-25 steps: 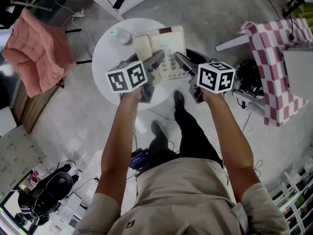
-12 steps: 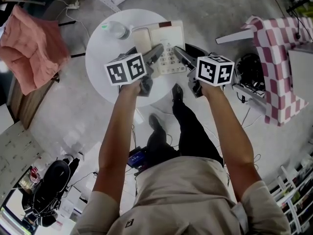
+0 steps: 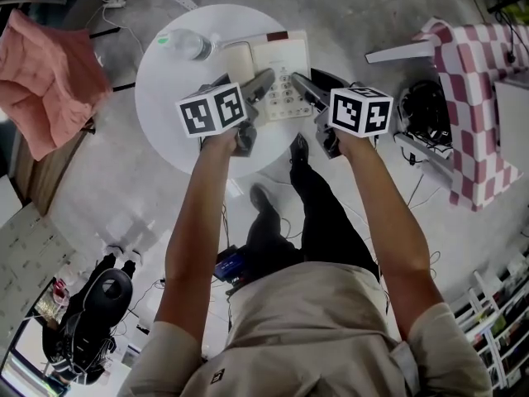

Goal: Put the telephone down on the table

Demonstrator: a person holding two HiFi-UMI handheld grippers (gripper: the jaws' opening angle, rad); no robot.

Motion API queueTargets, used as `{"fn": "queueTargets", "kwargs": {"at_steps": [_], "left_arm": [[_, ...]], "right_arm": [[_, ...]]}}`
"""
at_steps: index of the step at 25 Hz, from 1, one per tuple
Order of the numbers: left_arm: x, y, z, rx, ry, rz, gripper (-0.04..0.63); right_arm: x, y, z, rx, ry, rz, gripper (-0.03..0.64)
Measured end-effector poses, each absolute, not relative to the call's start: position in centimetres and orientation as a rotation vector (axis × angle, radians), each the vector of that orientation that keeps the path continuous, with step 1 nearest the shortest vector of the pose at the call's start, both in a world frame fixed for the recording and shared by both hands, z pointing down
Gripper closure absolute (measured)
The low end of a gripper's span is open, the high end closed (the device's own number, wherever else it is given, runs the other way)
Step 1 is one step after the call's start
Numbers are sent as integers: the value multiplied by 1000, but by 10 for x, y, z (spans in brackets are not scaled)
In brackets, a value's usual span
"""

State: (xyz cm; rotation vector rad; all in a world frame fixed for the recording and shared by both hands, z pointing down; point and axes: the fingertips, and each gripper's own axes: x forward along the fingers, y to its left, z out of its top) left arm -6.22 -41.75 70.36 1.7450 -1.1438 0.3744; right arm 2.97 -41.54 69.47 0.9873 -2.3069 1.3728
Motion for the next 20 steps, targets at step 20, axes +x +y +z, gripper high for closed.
{"fn": "queueTargets", "kwargs": {"at_steps": [20], "left_arm": [[-62, -423, 743, 1736, -1209, 461, 224]], "right_arm": [[31, -419, 737, 997, -2230, 1337, 454]]}}
